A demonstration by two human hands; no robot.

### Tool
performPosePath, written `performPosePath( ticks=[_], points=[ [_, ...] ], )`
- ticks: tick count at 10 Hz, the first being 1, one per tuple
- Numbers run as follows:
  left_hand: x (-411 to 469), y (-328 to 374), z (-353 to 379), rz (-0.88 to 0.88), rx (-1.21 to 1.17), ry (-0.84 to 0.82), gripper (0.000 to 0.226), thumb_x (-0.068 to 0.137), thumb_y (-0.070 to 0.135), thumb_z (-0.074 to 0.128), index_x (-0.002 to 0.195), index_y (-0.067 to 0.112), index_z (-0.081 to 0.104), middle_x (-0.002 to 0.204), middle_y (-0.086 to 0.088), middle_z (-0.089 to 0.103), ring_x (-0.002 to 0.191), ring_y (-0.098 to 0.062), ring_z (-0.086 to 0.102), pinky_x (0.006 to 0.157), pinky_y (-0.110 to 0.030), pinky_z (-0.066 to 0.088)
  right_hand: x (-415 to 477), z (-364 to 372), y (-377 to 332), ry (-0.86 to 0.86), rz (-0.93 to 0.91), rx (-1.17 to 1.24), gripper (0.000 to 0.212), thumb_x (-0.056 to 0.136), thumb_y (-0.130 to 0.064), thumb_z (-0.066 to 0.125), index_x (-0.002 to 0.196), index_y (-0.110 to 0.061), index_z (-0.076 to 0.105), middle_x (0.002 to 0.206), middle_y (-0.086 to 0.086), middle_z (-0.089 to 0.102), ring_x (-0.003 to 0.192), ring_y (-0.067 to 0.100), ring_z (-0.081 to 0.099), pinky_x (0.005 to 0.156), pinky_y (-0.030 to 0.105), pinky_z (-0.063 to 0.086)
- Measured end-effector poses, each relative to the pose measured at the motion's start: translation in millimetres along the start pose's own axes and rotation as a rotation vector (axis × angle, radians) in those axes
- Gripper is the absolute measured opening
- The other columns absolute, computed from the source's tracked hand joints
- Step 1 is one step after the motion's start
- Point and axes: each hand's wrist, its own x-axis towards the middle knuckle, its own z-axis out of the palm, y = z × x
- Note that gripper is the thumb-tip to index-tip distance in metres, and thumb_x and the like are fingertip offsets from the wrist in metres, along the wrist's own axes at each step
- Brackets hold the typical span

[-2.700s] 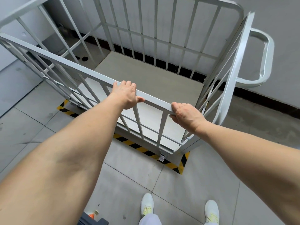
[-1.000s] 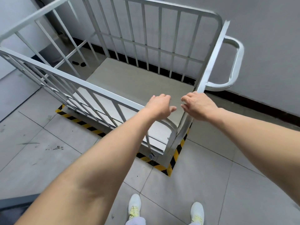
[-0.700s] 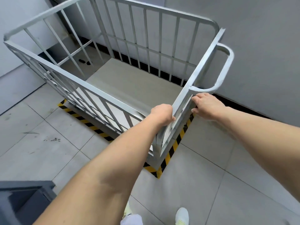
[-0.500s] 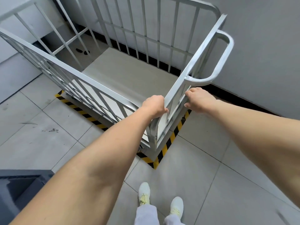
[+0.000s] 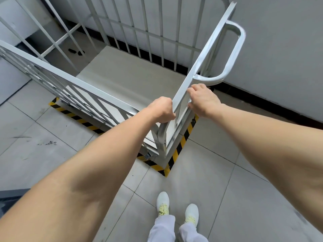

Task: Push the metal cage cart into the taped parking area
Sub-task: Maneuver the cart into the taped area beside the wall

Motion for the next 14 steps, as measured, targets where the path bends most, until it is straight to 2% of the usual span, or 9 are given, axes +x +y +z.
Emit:
performPosePath(
  ticks=[3, 4, 5, 6, 8, 9, 10, 12, 14],
  points=[
    [6, 6, -15, -0.066, 0.006, -0.16, 0.025, 0.081, 0.016, 0.056, 0.058, 0.007, 0.052, 0.056, -0.007, 0.057, 0.044, -0.02, 0.052, 0.044, -0.02, 0.041, 18, -6, 54, 0.012, 0.092, -0.092, 0.053, 0.087, -0.008, 0.059, 0.135, -0.009, 0.038, 0.142, 0.011, 0.039, 0.133, 0.028, 0.036, 0.114, 0.036, 0.028],
    [10, 12, -14, -0.063, 0.012, -0.101, 0.041, 0.087, 0.029, 0.062, 0.057, 0.01, 0.041, 0.058, -0.003, 0.047, 0.05, -0.02, 0.046, 0.047, -0.022, 0.035, 25, -10, 71, -0.038, 0.073, -0.128, 0.042, 0.089, -0.007, 0.056, 0.129, -0.011, 0.043, 0.132, 0.009, 0.05, 0.127, 0.027, 0.042, 0.111, 0.036, 0.028],
    [13, 18, -13, -0.08, -0.002, -0.065, 0.043, 0.091, 0.031, 0.062, 0.059, 0.011, 0.041, 0.06, -0.002, 0.047, 0.066, -0.027, 0.052, 0.057, -0.026, 0.04, 32, -20, 75, -0.051, 0.075, -0.112, 0.024, 0.089, 0.0, 0.047, 0.109, -0.009, 0.056, 0.11, 0.012, 0.061, 0.11, 0.031, 0.053, 0.097, 0.037, 0.041],
    [8, 20, -11, -0.125, 0.02, -0.048, 0.04, 0.091, 0.024, 0.059, 0.058, 0.011, 0.04, 0.06, -0.002, 0.045, 0.071, -0.029, 0.05, 0.047, -0.024, 0.033, 32, -30, 68, -0.083, 0.086, -0.122, 0.031, 0.086, 0.006, 0.043, 0.108, -0.003, 0.062, 0.106, 0.017, 0.064, 0.096, 0.034, 0.058, 0.074, 0.032, 0.044],
    [12, 30, -6, -0.22, 0.026, -0.048, 0.013, 0.089, 0.021, 0.061, 0.084, 0.01, 0.055, 0.077, -0.006, 0.056, 0.076, -0.029, 0.054, 0.052, -0.025, 0.035, 26, -33, 73, -0.017, -0.08, -0.22, 0.033, 0.088, 0.009, 0.037, 0.105, -0.001, 0.064, 0.102, 0.018, 0.067, 0.095, 0.035, 0.063, 0.073, 0.034, 0.044],
    [13, 33, -5, -0.266, 0.053, -0.056, 0.011, 0.087, 0.017, 0.06, 0.081, 0.01, 0.054, 0.067, -0.005, 0.051, 0.072, -0.029, 0.052, 0.054, -0.025, 0.038, 25, -32, 77, -0.012, -0.136, -0.228, 0.035, 0.091, 0.008, 0.034, 0.105, -0.001, 0.065, 0.099, 0.017, 0.067, 0.092, 0.033, 0.063, 0.072, 0.035, 0.043],
    [14, 40, -7, -0.315, 0.055, -0.087, 0.018, 0.087, 0.017, 0.062, 0.074, 0.012, 0.051, 0.067, -0.004, 0.051, 0.074, -0.029, 0.054, 0.063, -0.028, 0.042, 32, -33, 86, -0.037, -0.179, -0.206, 0.032, 0.092, 0.004, 0.036, 0.103, -0.002, 0.065, 0.084, 0.013, 0.059, 0.079, 0.031, 0.056, 0.07, 0.035, 0.044],
    [6, 57, -25, -0.384, 0.116, -0.125, 0.032, 0.087, 0.039, 0.067, 0.091, 0.011, 0.053, 0.083, -0.006, 0.058, 0.084, -0.029, 0.056, 0.076, -0.031, 0.046, 55, -56, 109, -0.168, -0.21, 0.109, 0.024, 0.093, -0.025, 0.053, 0.096, -0.007, 0.069, 0.097, 0.012, 0.067, 0.09, 0.032, 0.062, 0.076, 0.035, 0.052],
    [9, 87, -52, -0.384, 0.128, 0.122, 0.025, 0.093, 0.033, 0.058, 0.103, 0.01, 0.055, 0.12, -0.012, 0.062, 0.112, -0.033, 0.058, 0.08, -0.033, 0.042, 58, -99, 148, -0.104, -0.129, 0.195, 0.033, 0.094, -0.029, 0.049, 0.066, -0.01, 0.05, 0.083, 0.011, 0.057, 0.081, 0.032, 0.054, 0.066, 0.032, 0.043]
  ],
)
